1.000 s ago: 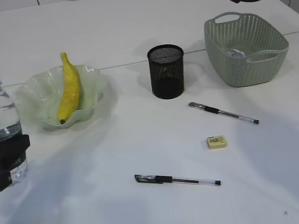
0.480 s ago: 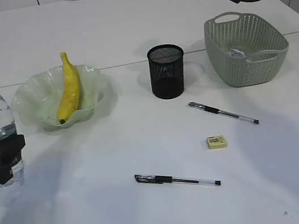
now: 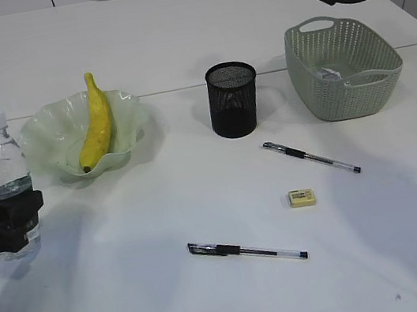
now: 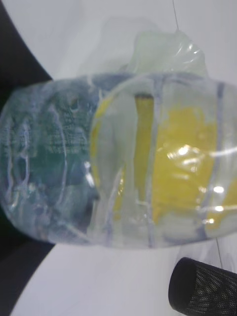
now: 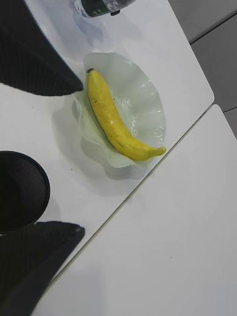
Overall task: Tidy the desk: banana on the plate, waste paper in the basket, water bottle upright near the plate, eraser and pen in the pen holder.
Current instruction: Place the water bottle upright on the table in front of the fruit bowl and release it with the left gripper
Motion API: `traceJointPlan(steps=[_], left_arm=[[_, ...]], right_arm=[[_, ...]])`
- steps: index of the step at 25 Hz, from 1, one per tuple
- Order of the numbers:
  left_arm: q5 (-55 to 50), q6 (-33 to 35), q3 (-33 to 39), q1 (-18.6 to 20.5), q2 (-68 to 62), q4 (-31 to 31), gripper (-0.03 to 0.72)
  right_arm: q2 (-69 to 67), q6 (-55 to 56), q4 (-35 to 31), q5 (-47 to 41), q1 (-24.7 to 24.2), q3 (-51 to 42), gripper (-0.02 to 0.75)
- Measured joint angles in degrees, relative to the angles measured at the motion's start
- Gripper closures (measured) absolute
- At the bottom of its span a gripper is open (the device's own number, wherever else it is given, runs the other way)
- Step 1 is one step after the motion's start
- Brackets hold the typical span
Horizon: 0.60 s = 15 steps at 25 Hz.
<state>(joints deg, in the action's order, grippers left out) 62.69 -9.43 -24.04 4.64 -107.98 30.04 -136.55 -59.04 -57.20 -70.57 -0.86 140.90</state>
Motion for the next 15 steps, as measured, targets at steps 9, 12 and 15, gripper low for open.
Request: traceJointPlan(steps=[9,12,15], left_arm=[[0.0,-1.06,-3.4,0.0,-0.35,2.12,0.31],[0.0,-1.28,-3.86,0.0,-0.35,2.12,0.31],[0.0,-1.36,-3.86,0.0,-0.45,1.78,0.31]], right_arm=[[0.0,-0.27,0.04,0.0,0.0,0.0,0.151],[0.0,-0.31,0.04,0.0,0.0,0.0,0.151],[0.0,-0.31,0.04,0.0,0.0,0.0,0.152]])
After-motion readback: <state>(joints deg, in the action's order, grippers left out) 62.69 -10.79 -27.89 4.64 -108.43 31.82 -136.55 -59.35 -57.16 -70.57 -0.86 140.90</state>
